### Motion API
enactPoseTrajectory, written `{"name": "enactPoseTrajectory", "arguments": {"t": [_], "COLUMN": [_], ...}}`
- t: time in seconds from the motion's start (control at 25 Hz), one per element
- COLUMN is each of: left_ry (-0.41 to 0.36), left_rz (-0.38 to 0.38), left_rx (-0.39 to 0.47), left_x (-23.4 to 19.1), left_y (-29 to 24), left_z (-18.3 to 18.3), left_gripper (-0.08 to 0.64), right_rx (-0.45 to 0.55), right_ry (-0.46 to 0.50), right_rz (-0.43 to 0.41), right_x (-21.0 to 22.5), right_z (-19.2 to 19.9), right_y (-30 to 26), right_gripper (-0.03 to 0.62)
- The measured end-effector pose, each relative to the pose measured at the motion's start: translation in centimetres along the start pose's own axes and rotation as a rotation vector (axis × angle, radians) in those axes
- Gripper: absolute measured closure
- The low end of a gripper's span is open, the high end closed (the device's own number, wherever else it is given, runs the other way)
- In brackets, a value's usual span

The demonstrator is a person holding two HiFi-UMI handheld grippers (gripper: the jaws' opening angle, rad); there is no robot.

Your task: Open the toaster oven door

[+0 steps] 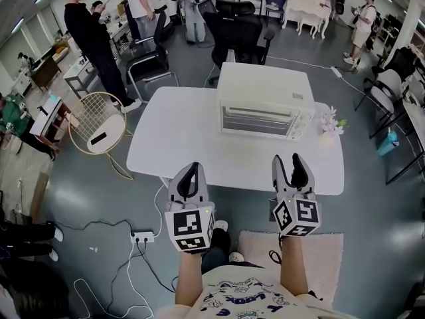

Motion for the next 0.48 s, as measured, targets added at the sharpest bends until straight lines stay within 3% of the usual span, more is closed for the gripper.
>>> {"name": "enactPoseTrajectory", "arguments": {"t": [0.48], "left_ry": [-0.014], "left_rz": [0.086], "left_rx": [0.023], "left_x": [-3.7], "left_y": [-12.4], "left_z": [-2.4], "left_gripper": [0.555], "right_rx": [0.030], "right_ry": [0.000], "right_rz": [0.080], "right_x": [1.0], "right_z": [-1.2], "right_y": [-10.9], "right_gripper": [0.370]}}
Point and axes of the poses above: the fingertips, and each gripper's own axes: y backward along the fingers, x to its right, z out of its underside, the point moved 7 cm from there along y, backward along the fingers, and after that the axes turned 1 degree about -x, right-handed, at the moved point
